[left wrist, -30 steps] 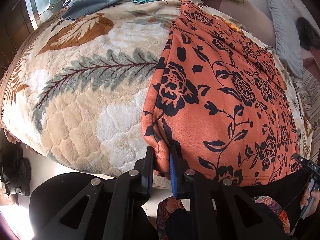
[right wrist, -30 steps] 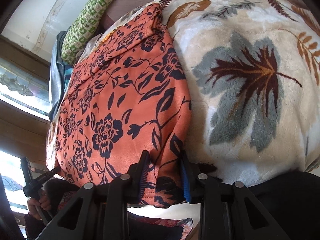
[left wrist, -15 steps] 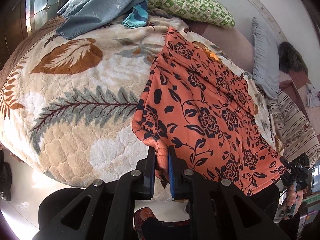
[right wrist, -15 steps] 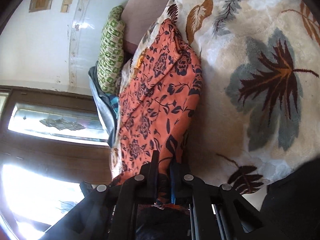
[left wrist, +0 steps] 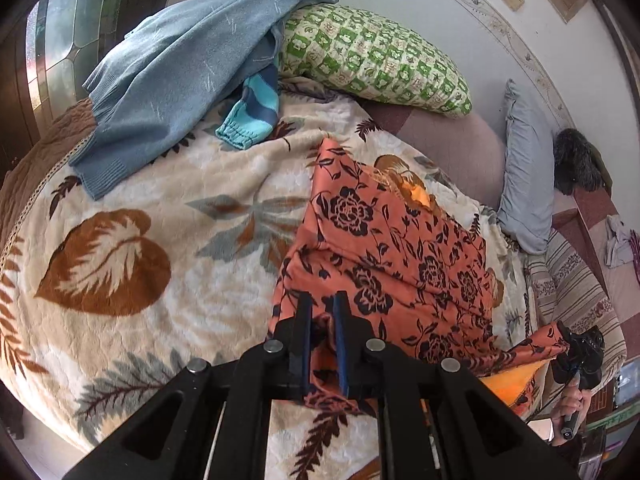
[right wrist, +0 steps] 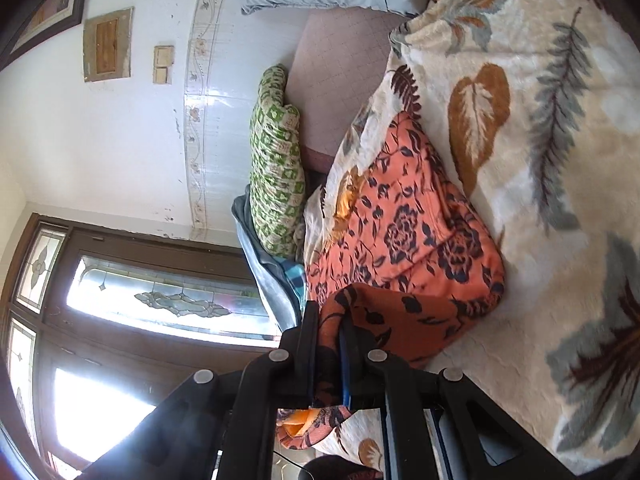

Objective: Fold small clothes
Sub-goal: 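Lift the hem with both grippers and fold it toward the collar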

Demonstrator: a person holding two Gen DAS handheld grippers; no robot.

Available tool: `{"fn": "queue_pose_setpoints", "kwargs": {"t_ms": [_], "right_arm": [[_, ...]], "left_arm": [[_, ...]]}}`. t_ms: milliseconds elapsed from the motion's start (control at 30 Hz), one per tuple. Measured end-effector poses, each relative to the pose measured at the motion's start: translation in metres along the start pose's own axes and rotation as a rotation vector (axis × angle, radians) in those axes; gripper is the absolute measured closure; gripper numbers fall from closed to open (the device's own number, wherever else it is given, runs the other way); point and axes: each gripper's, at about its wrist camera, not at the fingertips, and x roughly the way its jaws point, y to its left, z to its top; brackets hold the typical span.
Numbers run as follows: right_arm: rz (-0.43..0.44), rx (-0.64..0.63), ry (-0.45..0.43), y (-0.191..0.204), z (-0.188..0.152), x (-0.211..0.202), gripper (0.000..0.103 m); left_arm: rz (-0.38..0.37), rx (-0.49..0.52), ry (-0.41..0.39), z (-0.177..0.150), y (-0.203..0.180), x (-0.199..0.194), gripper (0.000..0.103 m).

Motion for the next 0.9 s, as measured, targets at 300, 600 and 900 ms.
{"fn": "queue_pose_setpoints", "kwargs": {"t_ms": [300,600,900], "right_arm": [[-0.094,0.02,-0.045,-0.015,0.115,0.109,0.094],[-0.094,0.233,-0.046,-0.123,0.12,0.137,0.094],[-0.128,0.097,-0.015,-0.083,0.112,0.13,0.094]], "left_arm": [[0.05,-0.038,-0.012,0.124,-0.008,0.091,0.097],[0.053,-0.144,0.146,0.058,0.027,0.13,0.034],[-0.068,-0.202,0.159,0.017,-0.002,0.102,0.023]]}}
